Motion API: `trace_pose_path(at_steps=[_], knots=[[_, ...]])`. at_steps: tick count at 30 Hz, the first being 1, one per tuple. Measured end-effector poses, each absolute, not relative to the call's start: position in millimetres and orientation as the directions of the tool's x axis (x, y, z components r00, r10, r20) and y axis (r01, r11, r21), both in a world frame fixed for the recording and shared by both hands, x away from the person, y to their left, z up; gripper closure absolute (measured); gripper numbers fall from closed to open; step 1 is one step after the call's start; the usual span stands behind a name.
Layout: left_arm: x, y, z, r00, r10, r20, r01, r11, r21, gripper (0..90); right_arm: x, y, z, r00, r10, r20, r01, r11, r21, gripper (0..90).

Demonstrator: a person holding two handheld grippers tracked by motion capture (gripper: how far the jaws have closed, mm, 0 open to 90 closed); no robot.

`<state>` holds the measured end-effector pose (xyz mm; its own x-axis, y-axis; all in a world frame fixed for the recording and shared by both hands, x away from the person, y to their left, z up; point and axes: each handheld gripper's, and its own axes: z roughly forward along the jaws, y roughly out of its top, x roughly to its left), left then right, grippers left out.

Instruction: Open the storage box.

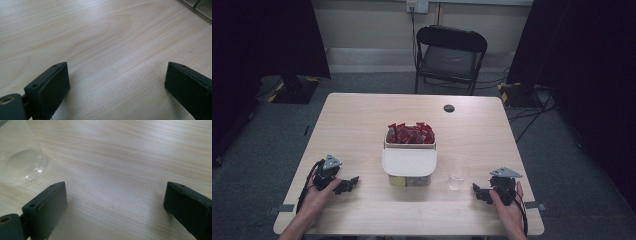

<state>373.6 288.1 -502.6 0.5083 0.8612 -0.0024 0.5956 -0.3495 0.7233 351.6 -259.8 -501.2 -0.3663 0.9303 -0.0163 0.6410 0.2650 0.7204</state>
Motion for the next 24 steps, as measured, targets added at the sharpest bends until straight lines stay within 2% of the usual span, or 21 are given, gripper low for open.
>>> trace_pose_path(at_steps=[9, 13, 15, 19, 24], knots=[[373.8, 287.7, -502.5, 0.511, 0.859, 0.001, 0.592, -0.353, 0.725, 6.4, 353.0, -260.2, -501.7, -0.343, 0.939, -0.016, 0.658, 0.252, 0.71, 0.0], [371.4, 287.1, -501.1, 0.509, 0.861, 0.0, 0.587, -0.347, 0.731, 12.2, 353.0, -260.2, -501.7, -0.343, 0.939, -0.015, 0.658, 0.252, 0.709, 0.0], [370.6, 286.7, -500.2, 0.51, 0.86, -0.02, 0.593, -0.335, 0.732, 15.6, 353.0, -260.1, -501.7, -0.343, 0.939, -0.014, 0.658, 0.251, 0.709, 0.0], [369.4, 286.8, -497.3, 0.522, 0.852, -0.019, 0.588, -0.344, 0.732, 16.2, 353.2, -260.1, -501.6, -0.343, 0.939, -0.014, 0.659, 0.251, 0.709, 0.0], [369.7, 285.0, -491.8, 0.534, 0.843, -0.066, 0.581, -0.309, 0.753, 15.9, 353.3, -260.2, -501.7, -0.344, 0.939, -0.015, 0.658, 0.253, 0.71, 0.0]])
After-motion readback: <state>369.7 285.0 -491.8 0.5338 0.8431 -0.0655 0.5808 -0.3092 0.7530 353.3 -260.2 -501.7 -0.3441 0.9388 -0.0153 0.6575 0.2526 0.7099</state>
